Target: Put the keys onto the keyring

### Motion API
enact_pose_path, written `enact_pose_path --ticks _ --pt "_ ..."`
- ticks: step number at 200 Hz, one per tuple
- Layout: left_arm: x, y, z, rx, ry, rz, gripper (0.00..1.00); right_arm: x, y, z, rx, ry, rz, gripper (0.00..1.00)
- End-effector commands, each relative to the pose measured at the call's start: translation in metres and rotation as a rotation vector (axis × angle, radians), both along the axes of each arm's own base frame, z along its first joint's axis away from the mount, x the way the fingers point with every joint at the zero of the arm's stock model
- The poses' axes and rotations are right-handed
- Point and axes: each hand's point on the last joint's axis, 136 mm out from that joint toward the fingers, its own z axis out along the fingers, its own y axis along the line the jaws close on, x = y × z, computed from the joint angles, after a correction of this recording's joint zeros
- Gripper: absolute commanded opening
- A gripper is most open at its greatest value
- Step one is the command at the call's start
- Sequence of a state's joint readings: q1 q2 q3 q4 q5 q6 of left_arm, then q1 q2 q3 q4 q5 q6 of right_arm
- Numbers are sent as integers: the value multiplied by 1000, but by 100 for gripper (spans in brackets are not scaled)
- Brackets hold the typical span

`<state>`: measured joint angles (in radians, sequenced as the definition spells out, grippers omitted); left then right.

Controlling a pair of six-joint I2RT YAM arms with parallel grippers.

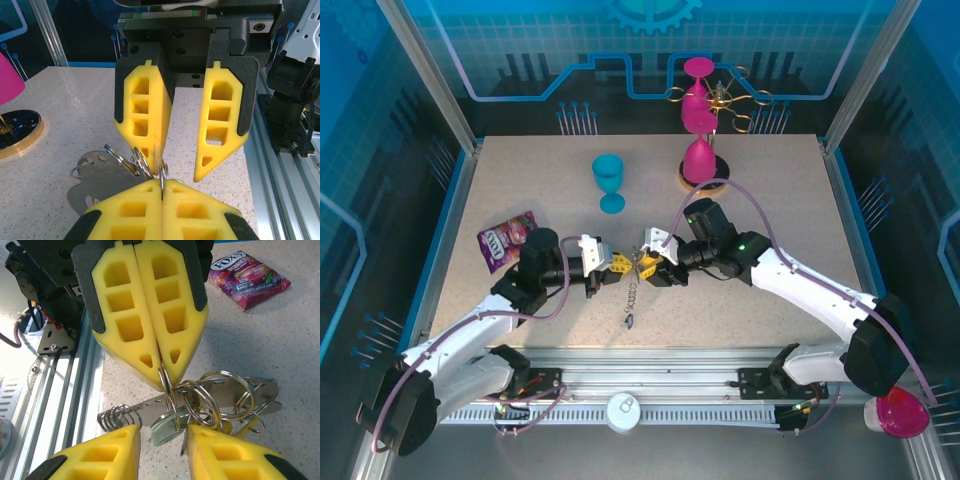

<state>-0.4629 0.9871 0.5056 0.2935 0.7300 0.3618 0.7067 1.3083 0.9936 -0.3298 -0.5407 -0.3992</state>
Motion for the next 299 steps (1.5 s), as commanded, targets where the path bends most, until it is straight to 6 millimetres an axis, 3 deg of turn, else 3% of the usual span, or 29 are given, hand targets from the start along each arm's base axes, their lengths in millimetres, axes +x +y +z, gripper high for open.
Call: enact_pose_path --ticks 1,67,155,196,232,279,299 --pt "0 -4 16 -41 -33 -10 0 -1 5 10 49 -3 3 30" --pt "13 -4 30 -152 78 73 0 11 13 7 47 -22 -43 31" --pt "11 -2 29 -178 109 94 0 23 3 -4 -39 -68 -113 11" --pt "11 -3 34 -196 92 88 0 16 2 -8 -67 -53 -73 5" --pt "6 -6 35 -197 52 43 0 -1 12 -3 -40 -25 14 17" --pt "5 -7 22 -117 22 27 0 10 -3 17 31 -106 -56 33" --pt "3 -7 20 -107 15 19 0 11 -6 21 47 -127 -62 34"
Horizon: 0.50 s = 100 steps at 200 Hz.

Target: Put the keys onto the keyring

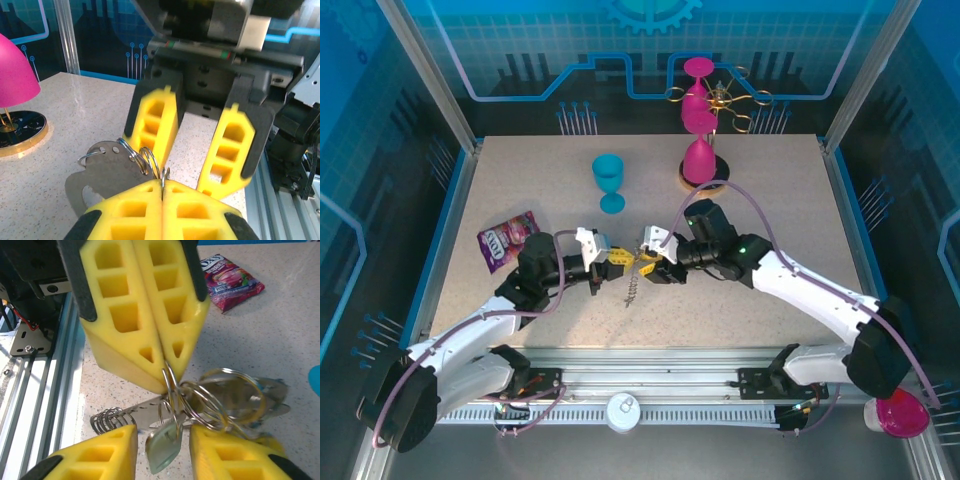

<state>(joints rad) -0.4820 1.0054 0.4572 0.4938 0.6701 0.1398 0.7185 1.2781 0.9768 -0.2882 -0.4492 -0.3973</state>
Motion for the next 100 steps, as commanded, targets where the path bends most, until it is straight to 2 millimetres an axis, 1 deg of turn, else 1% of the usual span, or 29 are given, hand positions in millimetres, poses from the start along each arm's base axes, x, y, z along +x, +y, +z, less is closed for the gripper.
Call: enact_pose_path --ticks 1,35,60,100 --pt "-6 -4 9 10 -73 -49 0 0 -3 17 56 -51 1 34" --pt "-9 -5 10 3 -75 -66 0 -2 3 23 91 -50 34 31" --pt "-10 -5 12 0 -76 -72 0 -3 6 23 101 -44 50 28" --pt "-13 -6 13 -9 -73 -88 0 -2 11 22 110 -40 61 27"
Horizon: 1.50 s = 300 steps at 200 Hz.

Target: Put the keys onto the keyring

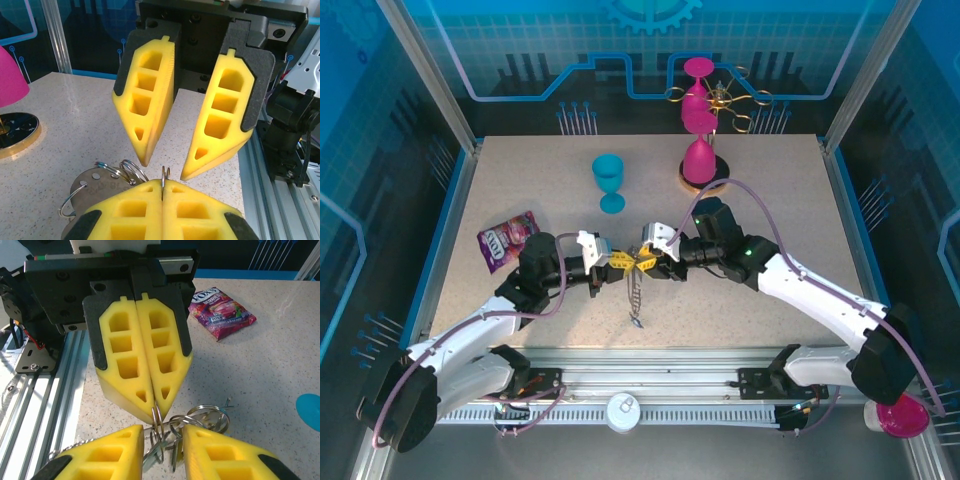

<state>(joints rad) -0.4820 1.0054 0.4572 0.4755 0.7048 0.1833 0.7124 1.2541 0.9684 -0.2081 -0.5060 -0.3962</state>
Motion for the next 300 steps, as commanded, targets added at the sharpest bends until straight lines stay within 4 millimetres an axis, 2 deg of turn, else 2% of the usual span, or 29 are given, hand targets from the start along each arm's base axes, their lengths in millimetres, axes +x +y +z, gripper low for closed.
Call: enact_pose_path --ticks 1,28,64,82,106,132,163,193,300 --pt "-7 -4 16 -27 -50 -51 0 0 5 0 22 9 24 26" --pt "-7 -5 17 -34 -48 -55 0 -1 8 -3 22 15 36 23" --pt "-8 -5 19 -45 -50 -56 0 -3 9 -2 27 16 49 10" --pt "-8 -4 21 -60 -51 -55 0 -5 10 -1 33 19 67 0" --pt "-2 -4 15 -43 -23 -26 0 -8 9 1 24 7 82 0" --pt "-2 -3 0 53 -4 -25 17 -8 3 -8 -55 4 92 0" --pt "-7 -2 -18 189 -6 -50 18 -9 1 -21 -160 10 115 0" --pt "-9 -4 -27 243 5 -72 16 -8 6 -24 -203 0 127 0" --pt "-6 -2 -38 308 19 -61 19 -11 15 -19 -208 -2 169 0"
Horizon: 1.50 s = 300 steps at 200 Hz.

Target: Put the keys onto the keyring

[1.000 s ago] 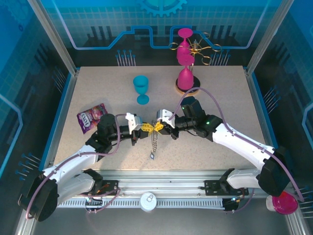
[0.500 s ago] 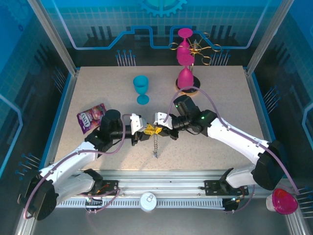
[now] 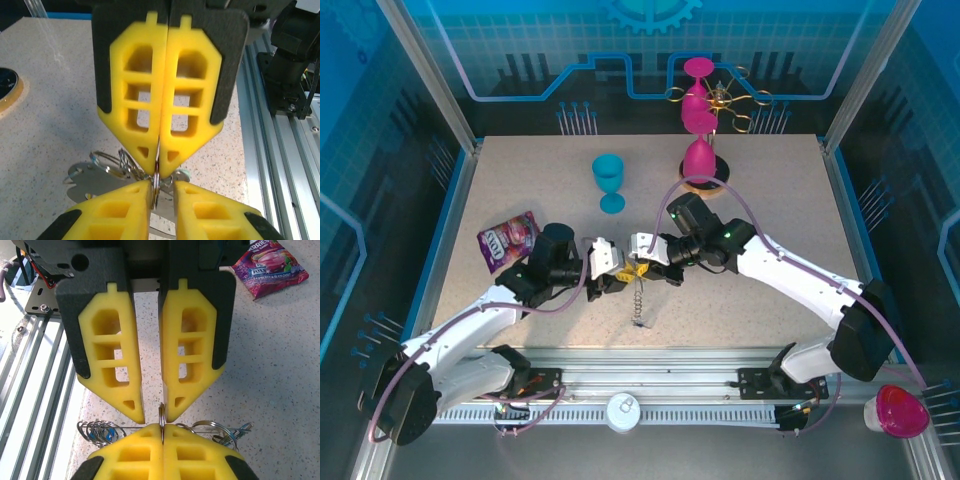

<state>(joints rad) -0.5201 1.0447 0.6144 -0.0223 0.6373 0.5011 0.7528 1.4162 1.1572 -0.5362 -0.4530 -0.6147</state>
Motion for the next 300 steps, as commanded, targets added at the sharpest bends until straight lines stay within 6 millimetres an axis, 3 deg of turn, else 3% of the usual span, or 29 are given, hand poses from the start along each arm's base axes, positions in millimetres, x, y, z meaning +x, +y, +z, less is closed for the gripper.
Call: enact_pose_path --ticks 1,16,49,85,103,132,144,198,249,278,300 --pt "1 -2 1 19 -6 -7 19 -5 11 16 43 -13 48 0" --pt "3 -3 1 19 -9 -7 16 -6 13 18 58 -4 51 0" --pt "6 -5 6 -4 -35 -4 0 -7 16 17 69 12 55 0" --pt "5 -7 11 -40 -28 -12 0 -10 18 16 78 26 62 0" --pt "4 -7 13 -60 -33 -9 0 -2 14 21 115 31 13 0" --pt "4 -7 16 -97 -41 3 0 7 1 30 199 54 -81 27" --pt "3 -7 17 -105 -46 5 0 3 -4 24 182 65 -93 30" --pt "1 -8 22 -133 -73 -7 0 2 -10 12 181 79 -139 29" --pt "-5 -7 23 -143 -71 -27 0 2 -4 15 211 78 -116 28" --pt "-5 -8 24 -147 -77 -34 0 -1 -1 19 242 85 -95 21" --pt "-6 -8 25 -150 -73 -36 0 -4 1 21 257 96 -77 7"
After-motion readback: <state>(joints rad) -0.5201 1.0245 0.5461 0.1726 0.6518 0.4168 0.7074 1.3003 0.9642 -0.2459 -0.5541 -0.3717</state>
